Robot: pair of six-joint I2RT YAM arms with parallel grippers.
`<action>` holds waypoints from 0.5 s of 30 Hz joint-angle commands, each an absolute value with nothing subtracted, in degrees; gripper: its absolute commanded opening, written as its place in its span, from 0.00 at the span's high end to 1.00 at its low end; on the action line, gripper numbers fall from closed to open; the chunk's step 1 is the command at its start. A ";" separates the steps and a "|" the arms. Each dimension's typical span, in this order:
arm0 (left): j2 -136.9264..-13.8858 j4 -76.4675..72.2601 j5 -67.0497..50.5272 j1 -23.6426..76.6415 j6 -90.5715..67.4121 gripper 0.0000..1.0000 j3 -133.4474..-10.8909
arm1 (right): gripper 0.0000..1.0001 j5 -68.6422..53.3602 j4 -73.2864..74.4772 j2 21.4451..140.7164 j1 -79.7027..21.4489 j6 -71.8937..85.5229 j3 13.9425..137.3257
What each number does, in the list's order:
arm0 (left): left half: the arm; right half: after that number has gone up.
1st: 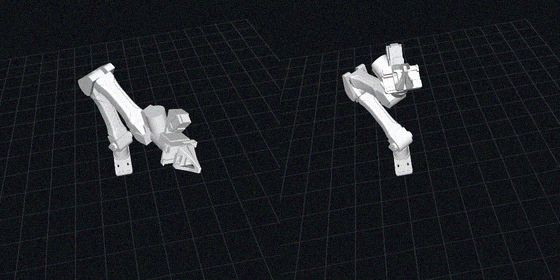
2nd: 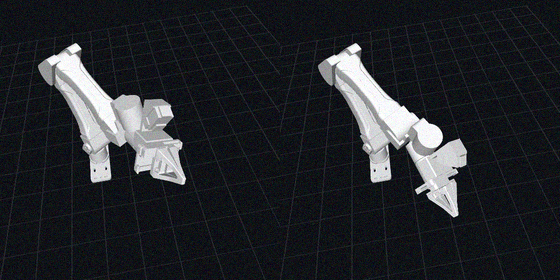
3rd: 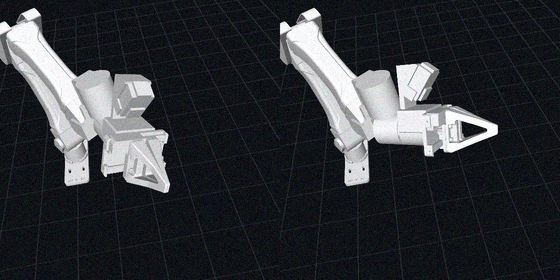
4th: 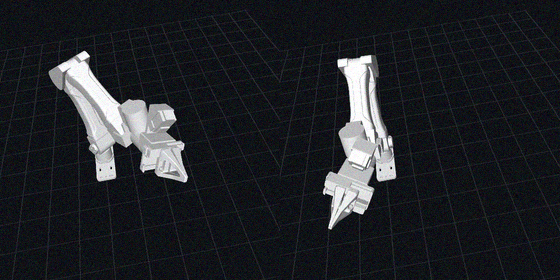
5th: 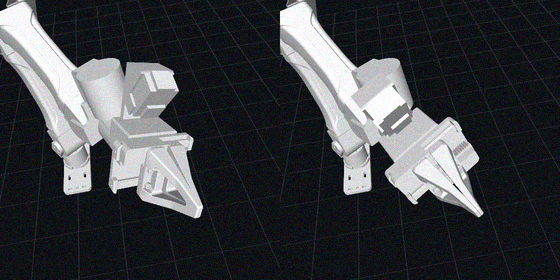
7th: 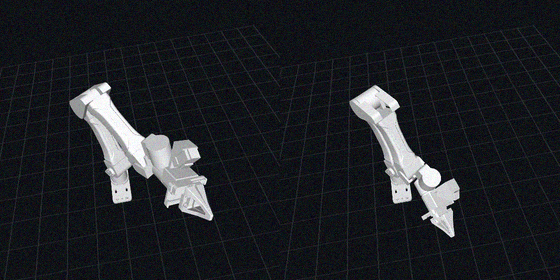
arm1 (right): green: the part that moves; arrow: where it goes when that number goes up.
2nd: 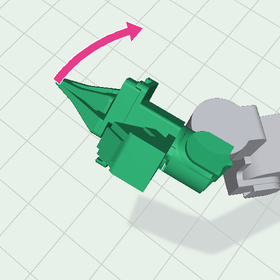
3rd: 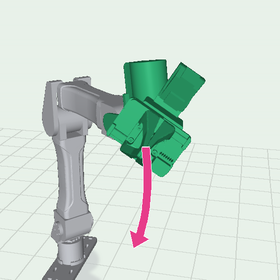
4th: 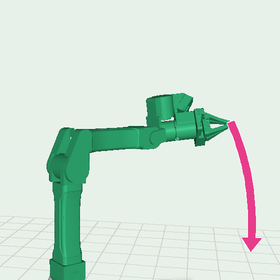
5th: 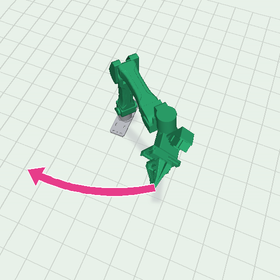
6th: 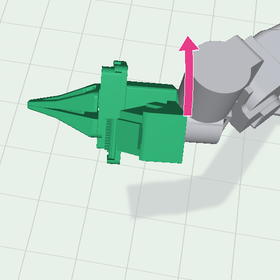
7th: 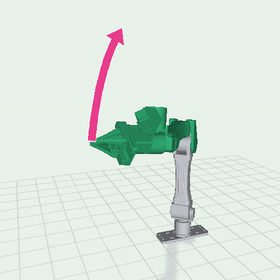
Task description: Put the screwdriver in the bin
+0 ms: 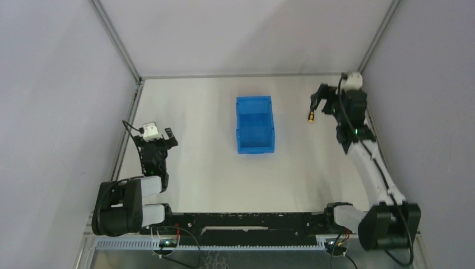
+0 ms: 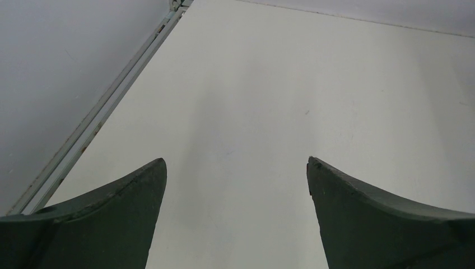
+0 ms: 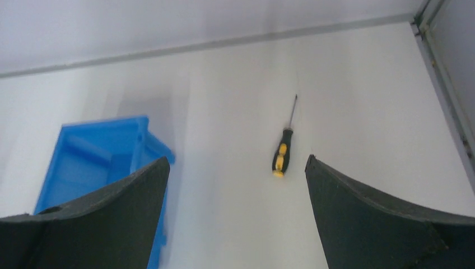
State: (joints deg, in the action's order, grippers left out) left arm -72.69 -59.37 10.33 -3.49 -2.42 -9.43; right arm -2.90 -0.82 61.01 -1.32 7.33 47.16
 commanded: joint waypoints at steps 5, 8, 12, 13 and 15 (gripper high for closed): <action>-72.24 -60.99 10.70 -3.16 -1.32 0.00 -10.91 | 0.01 3.86 36.30 87.88 -0.68 13.83 76.81; -72.24 -60.95 10.71 -3.23 -1.32 0.00 -10.95 | 0.02 3.19 42.60 97.47 -0.44 15.40 85.44; -72.26 -60.99 10.75 -3.14 -1.31 0.00 -10.90 | 0.03 3.00 47.86 110.38 -0.44 15.52 97.99; -72.17 -61.00 10.69 -3.12 -1.32 0.00 -10.91 | 0.03 3.10 48.73 113.30 -0.44 15.48 100.29; -72.18 -61.00 10.70 -3.16 -1.29 0.00 -10.98 | 0.06 3.45 50.87 118.34 -0.44 15.63 105.11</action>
State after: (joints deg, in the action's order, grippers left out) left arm -72.69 -59.37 10.33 -3.49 -2.42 -9.43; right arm 2.31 42.44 112.12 -0.62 13.82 96.40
